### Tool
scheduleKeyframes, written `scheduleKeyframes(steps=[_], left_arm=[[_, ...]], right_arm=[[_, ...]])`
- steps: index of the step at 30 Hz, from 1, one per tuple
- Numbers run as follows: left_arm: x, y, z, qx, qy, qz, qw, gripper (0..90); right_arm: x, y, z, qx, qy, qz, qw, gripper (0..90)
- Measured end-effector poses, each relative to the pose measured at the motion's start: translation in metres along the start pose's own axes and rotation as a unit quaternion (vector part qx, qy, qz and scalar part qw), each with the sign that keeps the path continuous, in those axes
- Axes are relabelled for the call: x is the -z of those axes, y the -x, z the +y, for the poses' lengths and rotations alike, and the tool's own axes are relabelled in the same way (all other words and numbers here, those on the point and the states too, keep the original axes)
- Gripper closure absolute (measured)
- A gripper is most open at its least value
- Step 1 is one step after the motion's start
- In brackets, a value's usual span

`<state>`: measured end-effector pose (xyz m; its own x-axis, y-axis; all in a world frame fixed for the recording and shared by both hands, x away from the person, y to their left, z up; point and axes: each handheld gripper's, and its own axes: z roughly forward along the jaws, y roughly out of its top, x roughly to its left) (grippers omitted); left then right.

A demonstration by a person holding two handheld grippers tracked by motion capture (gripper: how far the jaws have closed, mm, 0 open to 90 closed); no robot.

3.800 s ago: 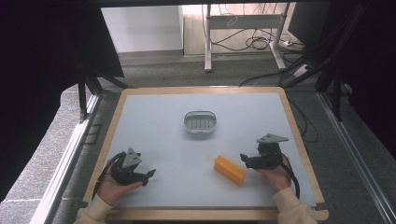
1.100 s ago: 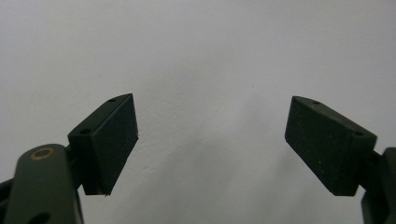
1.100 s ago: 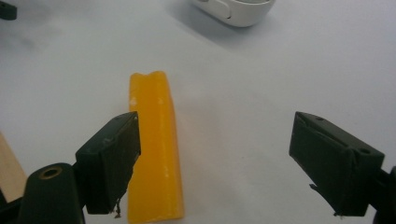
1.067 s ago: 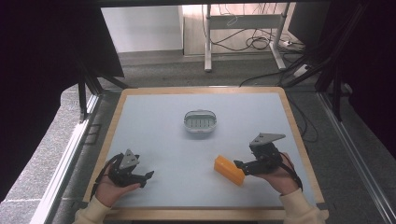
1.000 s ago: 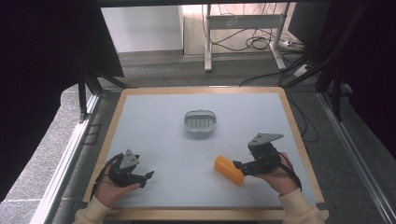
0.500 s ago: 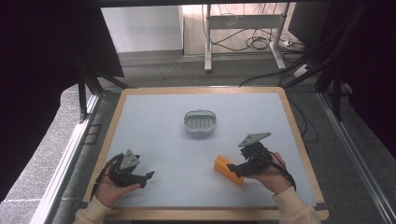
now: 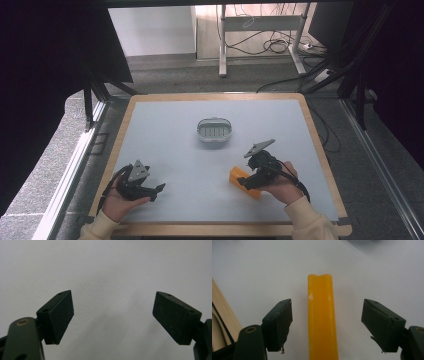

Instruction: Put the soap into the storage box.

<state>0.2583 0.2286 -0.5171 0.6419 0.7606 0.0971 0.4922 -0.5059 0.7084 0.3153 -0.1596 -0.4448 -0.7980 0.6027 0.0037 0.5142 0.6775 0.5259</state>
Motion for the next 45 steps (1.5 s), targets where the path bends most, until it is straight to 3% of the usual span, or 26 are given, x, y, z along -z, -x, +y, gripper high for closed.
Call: scheduleKeyframes(steps=[23, 31, 36, 45], left_arm=[[-0.001, 0.000, 0.000, -0.004, -0.004, -0.002, 1.0000, 17.4], [-0.001, 0.000, 0.000, -0.006, -0.004, -0.002, 1.0000, 17.4], [-0.001, 0.000, 0.000, -0.006, -0.004, -0.002, 1.0000, 17.3], [-0.001, -0.001, 0.000, -0.003, -0.002, -0.002, 1.0000, 17.4]], right_arm=[[-0.029, -0.001, -0.002, 0.008, -0.080, -0.008, 0.9968, 32.7], [-0.043, -0.002, 0.001, 0.012, -0.125, -0.006, 0.9921, 43.4], [-0.046, -0.001, 0.001, 0.021, -0.140, 0.005, 0.9899, 59.9], [-0.044, -0.003, 0.003, 0.027, -0.145, 0.002, 0.9890, 61.1]])
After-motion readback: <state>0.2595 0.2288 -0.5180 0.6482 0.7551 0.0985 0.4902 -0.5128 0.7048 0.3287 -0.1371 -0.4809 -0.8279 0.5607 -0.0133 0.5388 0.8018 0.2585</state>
